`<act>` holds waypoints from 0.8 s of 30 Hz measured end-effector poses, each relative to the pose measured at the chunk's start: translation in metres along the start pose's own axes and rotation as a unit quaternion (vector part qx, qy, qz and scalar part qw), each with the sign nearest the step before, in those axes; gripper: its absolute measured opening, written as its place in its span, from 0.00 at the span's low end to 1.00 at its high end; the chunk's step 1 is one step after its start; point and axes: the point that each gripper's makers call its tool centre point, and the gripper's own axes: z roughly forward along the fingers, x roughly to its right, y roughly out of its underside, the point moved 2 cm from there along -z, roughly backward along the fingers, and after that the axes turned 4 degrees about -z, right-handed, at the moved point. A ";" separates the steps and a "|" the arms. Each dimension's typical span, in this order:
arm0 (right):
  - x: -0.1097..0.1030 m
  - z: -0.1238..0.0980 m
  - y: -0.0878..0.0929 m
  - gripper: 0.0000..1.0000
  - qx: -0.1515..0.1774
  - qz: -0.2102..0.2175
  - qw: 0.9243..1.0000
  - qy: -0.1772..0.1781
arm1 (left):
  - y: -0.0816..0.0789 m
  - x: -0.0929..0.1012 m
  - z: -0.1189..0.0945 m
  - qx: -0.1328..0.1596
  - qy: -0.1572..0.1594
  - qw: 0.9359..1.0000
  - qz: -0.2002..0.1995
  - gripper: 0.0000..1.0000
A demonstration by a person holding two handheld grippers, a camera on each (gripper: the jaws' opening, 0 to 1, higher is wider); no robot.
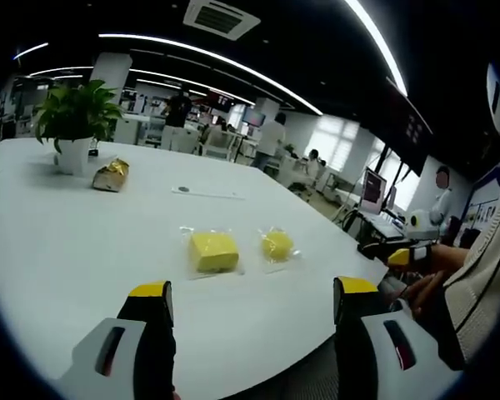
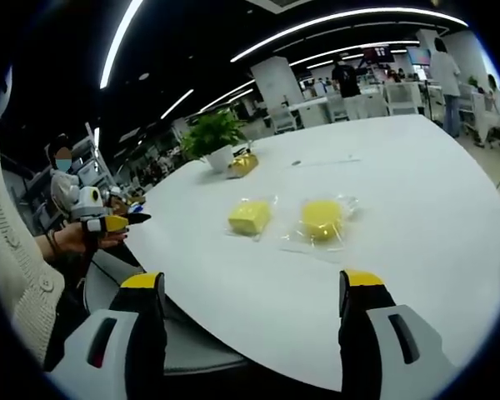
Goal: Compare the silicone blocks by pressing each to a similar depth, holding the contact briefly, and releasing to observe deformation and rebound differences across the visible hardness samples.
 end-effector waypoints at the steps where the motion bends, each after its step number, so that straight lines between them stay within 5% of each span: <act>1: 0.000 0.000 -0.001 0.80 0.001 -0.001 1.000 0.000 | 0.000 0.000 0.000 0.000 0.001 1.000 0.001 0.78; 24: 0.004 -0.005 -0.012 0.85 0.027 0.004 1.000 0.010 | -0.009 0.002 0.001 0.011 0.005 1.000 0.009 0.79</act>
